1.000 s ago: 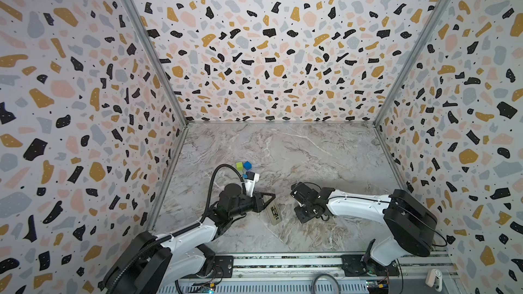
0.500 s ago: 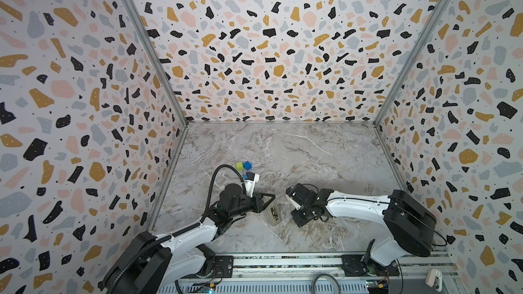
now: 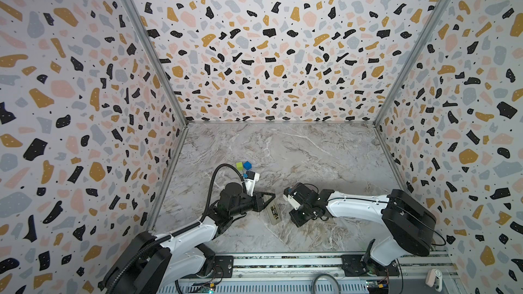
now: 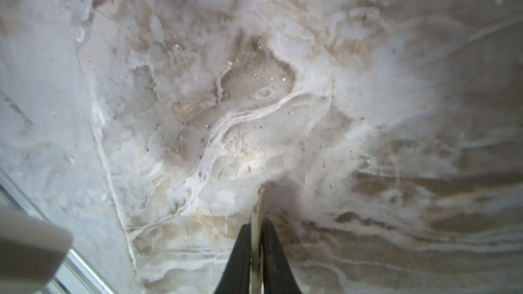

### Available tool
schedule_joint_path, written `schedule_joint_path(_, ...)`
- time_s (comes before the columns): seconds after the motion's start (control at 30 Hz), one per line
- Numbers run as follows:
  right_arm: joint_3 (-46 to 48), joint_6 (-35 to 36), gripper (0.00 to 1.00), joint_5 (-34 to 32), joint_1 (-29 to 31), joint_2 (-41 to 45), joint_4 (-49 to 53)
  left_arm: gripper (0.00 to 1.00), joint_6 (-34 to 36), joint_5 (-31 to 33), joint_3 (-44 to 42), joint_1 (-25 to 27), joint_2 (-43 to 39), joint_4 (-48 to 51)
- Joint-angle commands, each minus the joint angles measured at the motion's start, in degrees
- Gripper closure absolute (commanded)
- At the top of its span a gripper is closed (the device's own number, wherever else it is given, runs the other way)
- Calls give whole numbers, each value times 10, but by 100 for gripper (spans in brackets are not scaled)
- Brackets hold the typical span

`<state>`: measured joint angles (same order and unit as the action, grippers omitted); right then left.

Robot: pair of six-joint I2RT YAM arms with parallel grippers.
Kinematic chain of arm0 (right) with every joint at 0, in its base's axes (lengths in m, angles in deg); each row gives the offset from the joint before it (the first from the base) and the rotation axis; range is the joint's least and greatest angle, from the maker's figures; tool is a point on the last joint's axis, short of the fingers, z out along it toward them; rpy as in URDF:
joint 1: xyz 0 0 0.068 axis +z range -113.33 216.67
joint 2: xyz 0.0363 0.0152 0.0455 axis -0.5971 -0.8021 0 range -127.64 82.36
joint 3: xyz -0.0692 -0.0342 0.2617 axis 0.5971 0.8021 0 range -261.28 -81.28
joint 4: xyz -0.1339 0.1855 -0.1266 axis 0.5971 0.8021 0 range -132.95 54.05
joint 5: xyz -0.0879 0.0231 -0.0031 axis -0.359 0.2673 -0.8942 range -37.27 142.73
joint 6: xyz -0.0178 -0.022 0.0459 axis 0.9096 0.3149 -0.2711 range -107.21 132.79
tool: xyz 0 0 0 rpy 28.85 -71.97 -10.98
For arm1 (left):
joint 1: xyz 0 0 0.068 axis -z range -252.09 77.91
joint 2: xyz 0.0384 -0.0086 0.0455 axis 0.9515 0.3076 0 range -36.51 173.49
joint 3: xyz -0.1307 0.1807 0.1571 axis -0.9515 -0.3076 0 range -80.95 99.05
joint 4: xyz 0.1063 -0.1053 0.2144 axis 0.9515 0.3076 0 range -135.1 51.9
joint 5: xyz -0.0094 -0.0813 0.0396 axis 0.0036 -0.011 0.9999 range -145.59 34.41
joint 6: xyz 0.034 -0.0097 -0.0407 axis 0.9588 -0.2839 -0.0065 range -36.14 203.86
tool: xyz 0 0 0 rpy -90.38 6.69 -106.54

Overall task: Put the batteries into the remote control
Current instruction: 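Close the right gripper on the beige battery cover, then lift the beige cover with the right gripper and carry it toward the remote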

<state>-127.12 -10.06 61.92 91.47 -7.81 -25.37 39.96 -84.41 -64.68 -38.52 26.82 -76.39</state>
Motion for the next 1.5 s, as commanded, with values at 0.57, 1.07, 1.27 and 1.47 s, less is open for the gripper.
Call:
schedule_joint_path(0.57,11,20,66,-84,-13,13,51,100,-2,12,21,3,-3,-23)
schedule_joint_path(1.07,-6,11,44,-107,12,20,86,100,-6,15,17,3,-4,-30)
schedule_joint_path(1.27,-6,-4,48,-111,20,16,100,100,-6,15,10,3,-7,-35)
schedule_joint_path(1.47,-6,-9,54,-109,26,10,104,100,-1,17,9,3,-8,-32)
